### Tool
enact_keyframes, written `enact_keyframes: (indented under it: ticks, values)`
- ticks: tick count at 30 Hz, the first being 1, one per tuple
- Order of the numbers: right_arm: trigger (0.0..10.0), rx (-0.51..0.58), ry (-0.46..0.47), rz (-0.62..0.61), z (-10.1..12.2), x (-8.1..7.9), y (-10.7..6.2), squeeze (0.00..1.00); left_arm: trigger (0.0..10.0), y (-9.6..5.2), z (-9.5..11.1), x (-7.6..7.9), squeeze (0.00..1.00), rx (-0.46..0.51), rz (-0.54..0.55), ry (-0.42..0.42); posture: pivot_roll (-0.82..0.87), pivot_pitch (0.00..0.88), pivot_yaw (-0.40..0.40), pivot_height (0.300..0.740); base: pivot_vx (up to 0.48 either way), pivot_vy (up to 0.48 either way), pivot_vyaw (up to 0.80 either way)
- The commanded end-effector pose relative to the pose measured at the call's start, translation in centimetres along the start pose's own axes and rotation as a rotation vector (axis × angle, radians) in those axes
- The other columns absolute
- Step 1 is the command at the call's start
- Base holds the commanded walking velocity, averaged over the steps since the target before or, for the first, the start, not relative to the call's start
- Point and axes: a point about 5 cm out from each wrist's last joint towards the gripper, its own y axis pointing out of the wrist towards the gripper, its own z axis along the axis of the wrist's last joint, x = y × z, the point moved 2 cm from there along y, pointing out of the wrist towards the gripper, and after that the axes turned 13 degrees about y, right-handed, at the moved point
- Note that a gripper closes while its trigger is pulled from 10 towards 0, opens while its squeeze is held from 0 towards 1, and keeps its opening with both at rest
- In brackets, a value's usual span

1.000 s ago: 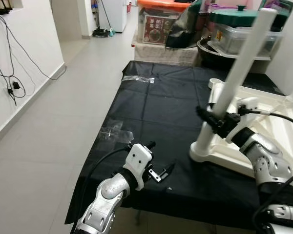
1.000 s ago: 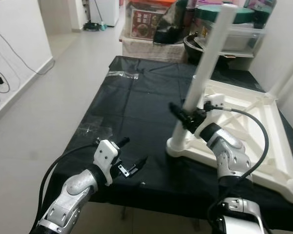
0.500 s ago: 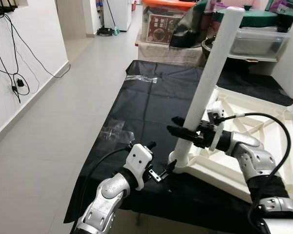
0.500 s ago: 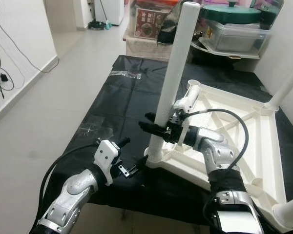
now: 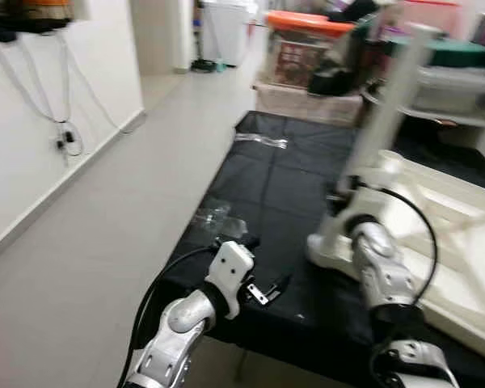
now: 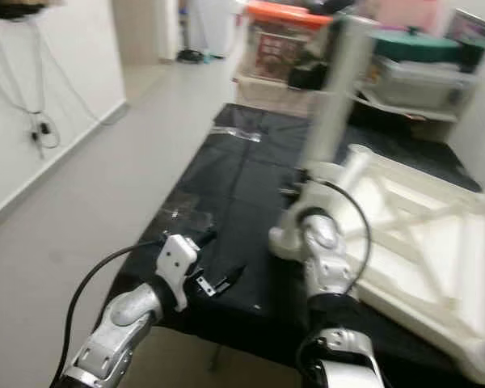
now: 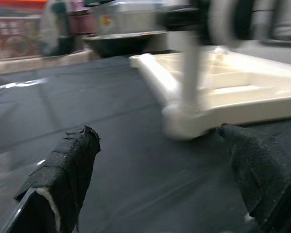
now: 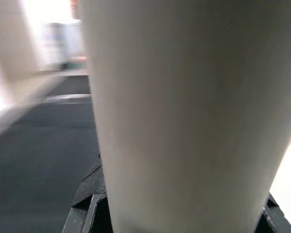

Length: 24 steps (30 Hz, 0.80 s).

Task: Building children table

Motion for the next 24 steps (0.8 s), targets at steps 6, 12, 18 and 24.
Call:
enact_keyframes:
  ticks: [6,12,18,24]
  values:
    - [10.0,0.008,0.114,-0.026,-1.5,-1.8,-2.3,0.00,10.0,0.2,0.3,0.4,0.00,0.009,-0.021,0.003,0.08,0.000,-0.088,0.740,0.000,0.000,0.00]
    - [10.0,0.011,0.212,0.184,-2.2,-5.4,-2.8,1.00,10.0,0.2,0.3,0.4,0.00,0.009,-0.018,0.004,0.08,0.000,-0.088,0.740,0.000,0.000,0.00]
    - [10.0,0.014,0.244,0.368,-1.1,-4.4,-1.9,0.00,10.0,0.3,0.3,0.3,0.00,0.011,-0.015,0.005,0.08,0.000,-0.089,0.740,0.000,0.000,0.00]
    - [10.0,-0.186,0.238,0.872,0.9,-3.3,-1.9,0.00,10.0,0.3,0.3,0.3,0.00,0.012,-0.018,0.005,0.08,0.000,-0.084,0.740,0.000,0.000,0.00]
